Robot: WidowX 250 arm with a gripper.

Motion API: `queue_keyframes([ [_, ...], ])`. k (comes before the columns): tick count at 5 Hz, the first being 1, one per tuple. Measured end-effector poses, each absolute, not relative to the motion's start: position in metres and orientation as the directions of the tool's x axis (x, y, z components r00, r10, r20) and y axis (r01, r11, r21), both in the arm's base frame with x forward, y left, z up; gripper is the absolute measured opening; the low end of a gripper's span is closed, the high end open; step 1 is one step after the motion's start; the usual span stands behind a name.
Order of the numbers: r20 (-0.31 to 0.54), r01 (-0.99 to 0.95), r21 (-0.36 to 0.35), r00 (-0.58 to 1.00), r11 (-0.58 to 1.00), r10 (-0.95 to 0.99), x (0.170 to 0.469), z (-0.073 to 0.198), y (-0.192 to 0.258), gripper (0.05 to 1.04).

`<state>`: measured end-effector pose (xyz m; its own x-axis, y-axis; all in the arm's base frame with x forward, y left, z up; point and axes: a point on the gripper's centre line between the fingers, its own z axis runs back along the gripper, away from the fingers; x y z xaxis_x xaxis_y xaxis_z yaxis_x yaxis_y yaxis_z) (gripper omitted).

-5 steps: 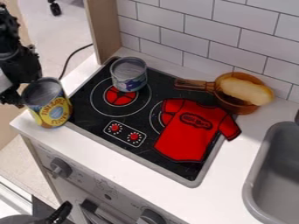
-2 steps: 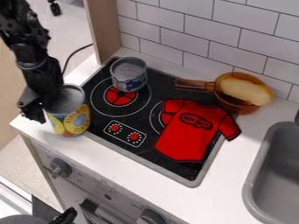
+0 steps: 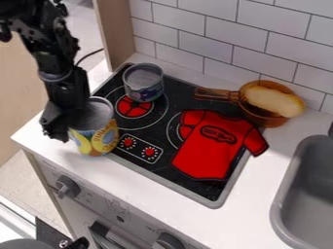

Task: Move the yellow can to the middle of two burners

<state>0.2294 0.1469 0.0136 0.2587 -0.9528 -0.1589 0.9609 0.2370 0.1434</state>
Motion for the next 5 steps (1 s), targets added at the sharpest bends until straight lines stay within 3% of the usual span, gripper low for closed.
queue_keyframes([
  [2,-0.176,0.941,0.118,0.334,0.317,-0.926,0.231,0.014,0.124,1.0],
  [5,-0.177,0.91,0.144,0.411,0.39,-0.894,0.249,0.015,0.113,1.001],
])
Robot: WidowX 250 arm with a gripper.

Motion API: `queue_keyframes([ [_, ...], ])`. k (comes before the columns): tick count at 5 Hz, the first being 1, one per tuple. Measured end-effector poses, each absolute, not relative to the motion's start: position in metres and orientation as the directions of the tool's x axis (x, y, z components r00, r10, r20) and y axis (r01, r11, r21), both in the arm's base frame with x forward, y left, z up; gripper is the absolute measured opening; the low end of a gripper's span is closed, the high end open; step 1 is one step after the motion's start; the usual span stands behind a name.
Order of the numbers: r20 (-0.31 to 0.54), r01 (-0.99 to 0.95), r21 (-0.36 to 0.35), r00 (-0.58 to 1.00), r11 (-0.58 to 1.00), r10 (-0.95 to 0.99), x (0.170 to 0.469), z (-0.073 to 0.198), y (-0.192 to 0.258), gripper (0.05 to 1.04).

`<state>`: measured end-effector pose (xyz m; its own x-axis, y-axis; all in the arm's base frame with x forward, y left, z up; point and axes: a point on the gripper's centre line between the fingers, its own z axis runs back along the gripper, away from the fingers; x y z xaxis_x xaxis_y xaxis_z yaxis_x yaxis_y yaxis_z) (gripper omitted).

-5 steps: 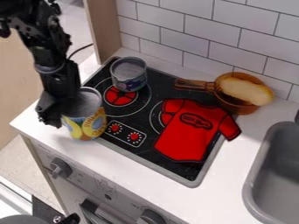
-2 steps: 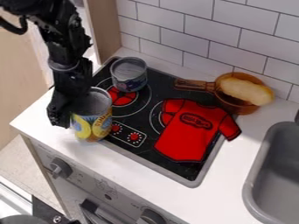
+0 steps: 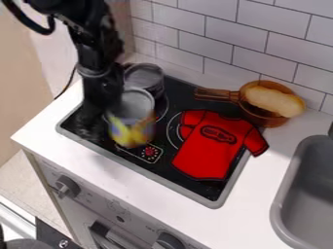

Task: Move the yellow can to the middle of two burners

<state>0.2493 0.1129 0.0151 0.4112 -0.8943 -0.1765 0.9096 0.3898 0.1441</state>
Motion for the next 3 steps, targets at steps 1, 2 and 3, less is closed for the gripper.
queue_keyframes([
  [1,-0.191,0.903,0.159,0.425,0.4,-0.885,0.2478,0.0111,0.1264,1.0],
  [2,-0.182,0.894,0.165,0.443,0.416,-0.878,0.2507,0.0122,0.134,1.0],
  [3,-0.143,0.896,0.135,0.44,0.423,-0.887,0.2508,0.0117,0.1259,1.0],
])
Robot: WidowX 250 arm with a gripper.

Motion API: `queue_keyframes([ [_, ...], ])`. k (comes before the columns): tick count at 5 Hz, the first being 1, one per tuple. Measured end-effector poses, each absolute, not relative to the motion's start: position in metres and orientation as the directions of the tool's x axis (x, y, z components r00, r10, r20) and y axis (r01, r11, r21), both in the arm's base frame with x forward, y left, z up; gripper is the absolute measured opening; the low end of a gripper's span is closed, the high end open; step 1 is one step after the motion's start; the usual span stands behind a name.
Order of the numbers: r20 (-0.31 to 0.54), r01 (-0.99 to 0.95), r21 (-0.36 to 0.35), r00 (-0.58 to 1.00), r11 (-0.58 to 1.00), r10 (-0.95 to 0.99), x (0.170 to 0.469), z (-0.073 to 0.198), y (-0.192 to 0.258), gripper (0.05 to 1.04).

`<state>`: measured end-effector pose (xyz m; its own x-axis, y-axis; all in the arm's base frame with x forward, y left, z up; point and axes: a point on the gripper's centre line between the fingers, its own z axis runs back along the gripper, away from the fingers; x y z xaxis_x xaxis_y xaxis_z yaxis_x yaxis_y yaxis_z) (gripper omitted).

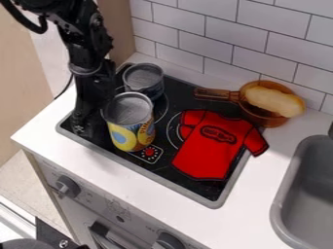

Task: Move the yellow can to the middle of two burners

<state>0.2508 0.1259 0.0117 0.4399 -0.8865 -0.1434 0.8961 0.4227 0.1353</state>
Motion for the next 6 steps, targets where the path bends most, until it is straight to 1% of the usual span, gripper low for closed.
queue_keyframes([
  [2,-0.023,0.861,0.128,0.498,0.492,-0.867,0.266,0.018,0.111,1.0],
  [4,0.015,0.819,0.125,0.563,0.561,-0.826,0.277,0.023,0.093,1.001],
  [5,0.029,0.794,0.127,0.596,0.595,-0.802,0.279,0.023,0.091,1.0],
  [6,0.018,0.752,0.146,0.648,0.643,-0.761,0.273,0.033,0.101,1.0],
])
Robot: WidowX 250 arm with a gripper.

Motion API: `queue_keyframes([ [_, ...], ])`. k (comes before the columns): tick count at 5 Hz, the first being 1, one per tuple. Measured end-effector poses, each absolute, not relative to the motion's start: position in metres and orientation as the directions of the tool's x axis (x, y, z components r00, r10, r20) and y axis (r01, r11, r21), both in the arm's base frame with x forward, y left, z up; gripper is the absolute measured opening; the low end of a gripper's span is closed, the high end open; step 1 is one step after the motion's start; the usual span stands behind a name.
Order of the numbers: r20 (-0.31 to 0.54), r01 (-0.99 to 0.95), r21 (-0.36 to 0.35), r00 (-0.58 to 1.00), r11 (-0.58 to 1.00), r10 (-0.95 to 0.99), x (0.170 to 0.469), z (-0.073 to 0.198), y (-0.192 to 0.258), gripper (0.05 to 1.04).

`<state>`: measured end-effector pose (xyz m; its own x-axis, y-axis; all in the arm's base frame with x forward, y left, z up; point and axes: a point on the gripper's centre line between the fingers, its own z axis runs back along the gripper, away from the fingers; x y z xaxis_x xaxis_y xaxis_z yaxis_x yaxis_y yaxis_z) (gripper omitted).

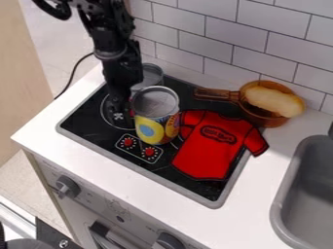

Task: Move the yellow can to the middle of two burners

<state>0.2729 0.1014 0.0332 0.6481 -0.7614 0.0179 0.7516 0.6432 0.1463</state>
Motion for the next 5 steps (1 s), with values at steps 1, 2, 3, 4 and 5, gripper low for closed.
queue_keyframes([
  [1,0.003,0.664,0.175,0.738,0.727,-0.674,0.261,0.051,0.12,1.0],
  [2,0.022,0.538,0.125,0.839,0.834,-0.544,0.243,0.058,0.139,1.0],
  [3,0.076,0.413,0.163,0.9,0.896,-0.429,0.237,0.067,0.158,1.0],
  [4,0.186,0.157,0.187,0.964,0.97,-0.192,0.237,0.068,0.178,1.0],
  [5,0.255,-0.112,0.216,0.965,0.97,0.055,0.242,0.059,0.193,1.0],
])
